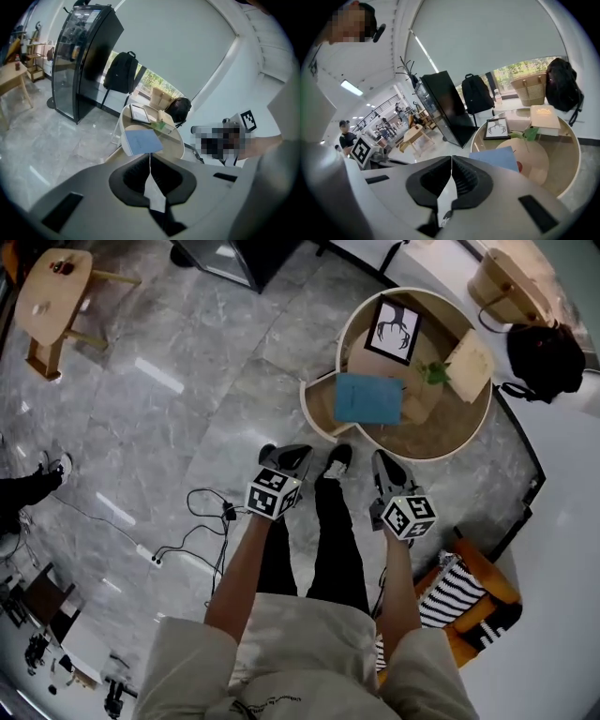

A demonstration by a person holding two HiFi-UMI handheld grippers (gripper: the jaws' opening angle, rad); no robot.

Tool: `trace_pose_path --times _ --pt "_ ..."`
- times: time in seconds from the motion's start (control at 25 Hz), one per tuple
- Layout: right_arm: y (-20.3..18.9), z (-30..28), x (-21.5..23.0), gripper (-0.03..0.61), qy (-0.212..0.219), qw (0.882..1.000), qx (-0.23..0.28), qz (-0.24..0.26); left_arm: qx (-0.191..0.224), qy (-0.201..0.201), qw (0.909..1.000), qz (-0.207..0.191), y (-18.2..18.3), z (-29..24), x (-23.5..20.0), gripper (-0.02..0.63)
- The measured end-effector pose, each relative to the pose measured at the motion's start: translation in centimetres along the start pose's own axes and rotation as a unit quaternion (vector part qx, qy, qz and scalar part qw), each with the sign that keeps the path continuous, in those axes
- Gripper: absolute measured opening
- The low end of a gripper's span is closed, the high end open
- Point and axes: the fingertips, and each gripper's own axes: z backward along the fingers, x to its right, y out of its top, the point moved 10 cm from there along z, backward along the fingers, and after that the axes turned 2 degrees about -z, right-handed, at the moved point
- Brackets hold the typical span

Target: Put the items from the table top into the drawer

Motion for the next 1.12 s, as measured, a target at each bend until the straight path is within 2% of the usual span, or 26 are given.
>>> trace_pose_path --times 0.24,0.4,0.6,0.64,0.72,0.88,0.96,1.12 --pt "-1.1 -3.7 6.4 0.034 0.040 0.996 -0.048 0.069 0.001 0.020 0.9994 0.029 -1.7 -8.4 -0.7 0.023" --pt "-2.4 -6.1 9.6 0.034 0.055 0.994 -0.059 0.078 -0.010 0.018 0.9984 0.053 -2.6 -12.5 -1.6 0.023" --pt "-3.8 -8.1 11.7 0.034 0.094 0.987 -0.097 0.088 -0.054 0.053 0.9966 0.033 -3.9 -17.1 -1.9 0.025" --pt "-4.3 -8.4 11.7 0.034 0.102 0.985 -0.103 0.090 -0.056 0.052 0.9963 0.040 -4.3 -17.7 -2.3 0.030" --pt "-5.4 -8.9 11.8 0.034 0.115 0.983 -0.115 0.088 -0.054 0.044 0.9950 0.071 -5.2 -18.9 -3.1 0.142" --pt "-6.8 -10.2 12.9 0.034 0.130 0.980 -0.127 0.082 -0.014 0.035 0.9917 0.122 -5.3 -21.5 -5.5 0.187" --pt "-7.6 -10.6 13.4 0.034 0.135 0.978 -0.134 0.089 0.008 0.028 0.9871 0.158 -5.4 -22.5 -6.4 0.207" --pt "-8.6 -10.6 14.4 0.034 0.129 0.979 -0.138 0.081 0.019 0.004 0.9794 0.201 -5.9 -24.5 -7.2 0.224"
